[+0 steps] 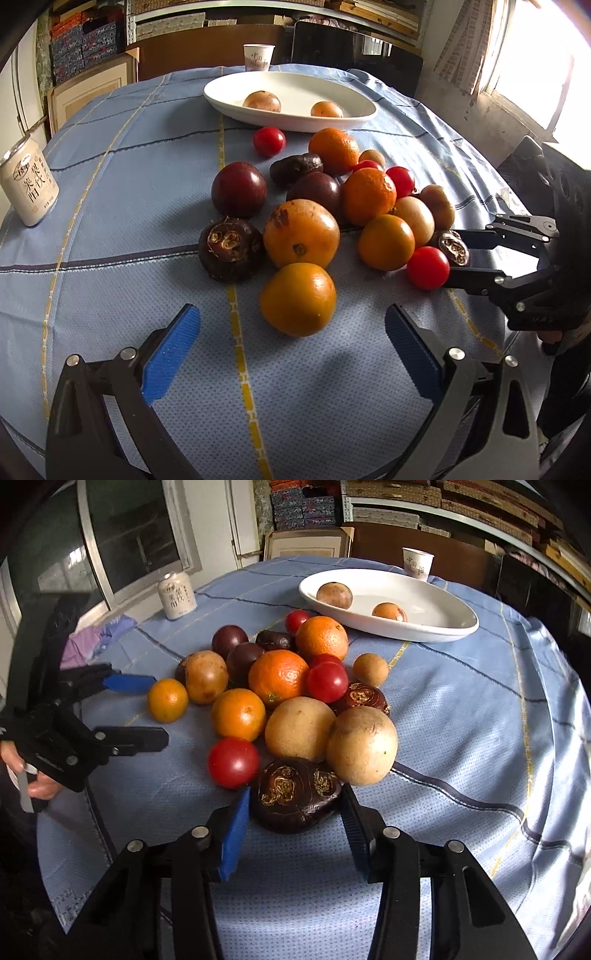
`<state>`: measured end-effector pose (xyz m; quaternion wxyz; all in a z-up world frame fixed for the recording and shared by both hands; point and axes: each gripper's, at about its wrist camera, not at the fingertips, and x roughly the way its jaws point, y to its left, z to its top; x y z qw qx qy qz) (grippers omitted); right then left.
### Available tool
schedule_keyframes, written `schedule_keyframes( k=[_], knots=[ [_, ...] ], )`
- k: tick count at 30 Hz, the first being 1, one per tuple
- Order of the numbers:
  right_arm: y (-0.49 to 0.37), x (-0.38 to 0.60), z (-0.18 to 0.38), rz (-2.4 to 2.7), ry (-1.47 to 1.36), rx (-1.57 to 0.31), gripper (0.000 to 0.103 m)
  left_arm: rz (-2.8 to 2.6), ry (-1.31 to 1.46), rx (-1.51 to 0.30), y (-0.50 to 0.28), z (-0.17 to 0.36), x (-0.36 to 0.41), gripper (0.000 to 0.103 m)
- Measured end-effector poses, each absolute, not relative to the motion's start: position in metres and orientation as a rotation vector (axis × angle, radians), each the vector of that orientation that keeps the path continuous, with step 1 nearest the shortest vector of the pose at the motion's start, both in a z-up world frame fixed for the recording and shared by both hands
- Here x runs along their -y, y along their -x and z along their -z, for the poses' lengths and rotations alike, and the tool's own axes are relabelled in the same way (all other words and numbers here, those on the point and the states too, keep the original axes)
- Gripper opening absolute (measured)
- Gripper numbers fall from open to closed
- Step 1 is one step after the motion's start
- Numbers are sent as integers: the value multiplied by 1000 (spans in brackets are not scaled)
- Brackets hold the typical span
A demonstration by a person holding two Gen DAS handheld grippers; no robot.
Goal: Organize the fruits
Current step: 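Grasp a dark brown fruit with the right tool while the left tool grasps an orange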
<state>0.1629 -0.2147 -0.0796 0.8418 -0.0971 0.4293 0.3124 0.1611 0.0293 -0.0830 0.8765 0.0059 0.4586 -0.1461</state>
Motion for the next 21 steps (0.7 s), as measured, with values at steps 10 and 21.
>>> schedule_keyframes(
  k=[10,21],
  knots=[
    [-165,223,76,-657,147,-896,48,329,11,-958,-164,84,-30,79],
    [-164,221,77,-653,153,-899,49,339,11,-947,-164,83,-28,60]
  ],
)
